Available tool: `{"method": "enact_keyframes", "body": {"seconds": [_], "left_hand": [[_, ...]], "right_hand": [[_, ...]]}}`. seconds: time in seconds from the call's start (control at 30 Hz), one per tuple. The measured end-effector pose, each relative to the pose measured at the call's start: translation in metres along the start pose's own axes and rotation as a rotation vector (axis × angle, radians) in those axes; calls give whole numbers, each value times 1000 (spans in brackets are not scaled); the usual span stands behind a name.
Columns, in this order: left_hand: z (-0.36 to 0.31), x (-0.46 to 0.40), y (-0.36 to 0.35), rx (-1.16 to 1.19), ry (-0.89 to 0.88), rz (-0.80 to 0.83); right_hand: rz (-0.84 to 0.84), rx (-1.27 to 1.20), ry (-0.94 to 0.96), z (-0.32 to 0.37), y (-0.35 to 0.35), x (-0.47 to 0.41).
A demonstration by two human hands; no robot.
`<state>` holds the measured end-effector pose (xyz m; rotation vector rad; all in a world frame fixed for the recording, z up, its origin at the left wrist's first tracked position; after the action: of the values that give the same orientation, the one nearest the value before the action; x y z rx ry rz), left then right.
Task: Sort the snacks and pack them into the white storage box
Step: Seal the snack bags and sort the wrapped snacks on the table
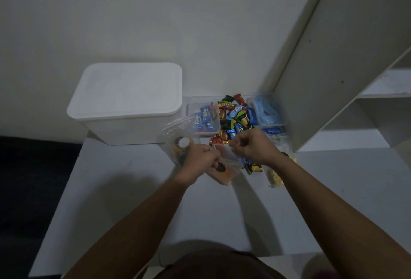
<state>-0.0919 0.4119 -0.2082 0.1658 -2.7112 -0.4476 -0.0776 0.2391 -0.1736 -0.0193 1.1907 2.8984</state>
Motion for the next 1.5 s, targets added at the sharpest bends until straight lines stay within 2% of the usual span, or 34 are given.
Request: {"method": "enact_keyframes", "body": {"seconds": [0.13,0.3,0.57,0.63,0.8,1.07,1.27,1.5], "left_hand": [[-7,-4,8,-31,-191,-193],[-24,-11,14,-48,-409,-138],[-49,-13,22,-115,-533,-262],[-53,-13,24,-110,-551,-267],[-65,-12,31,-96,-602,-151],[-79,-12,29,-118,-625,-225],[-84,-7,32,-39,-553,-159],[-83,-10,36,-87,-536,-271]], "right_hand": [[36,38,63,11,6,-5],[70,-4,149,29,20,-11],[0,-62,215,40,28,-17],[-77,-28,252,42,25,-16],[-252,-10,274,46,28,-17],[-253,-120,310,53,26,-21],[-308,-149,301,50,25,-24],[-259,-80,295,52,23,-25]]}}
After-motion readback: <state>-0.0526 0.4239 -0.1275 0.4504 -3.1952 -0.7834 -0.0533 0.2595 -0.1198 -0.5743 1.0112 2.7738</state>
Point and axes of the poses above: each hand's wrist, its own x-axis away from the middle knuckle, its own y-axis out of the back of the hand, z = x × y, the point moved 2 cm from there along -x, towards the middle knuckle, and after that the axes turned 15 degrees about -z, right-handed, at the moved point
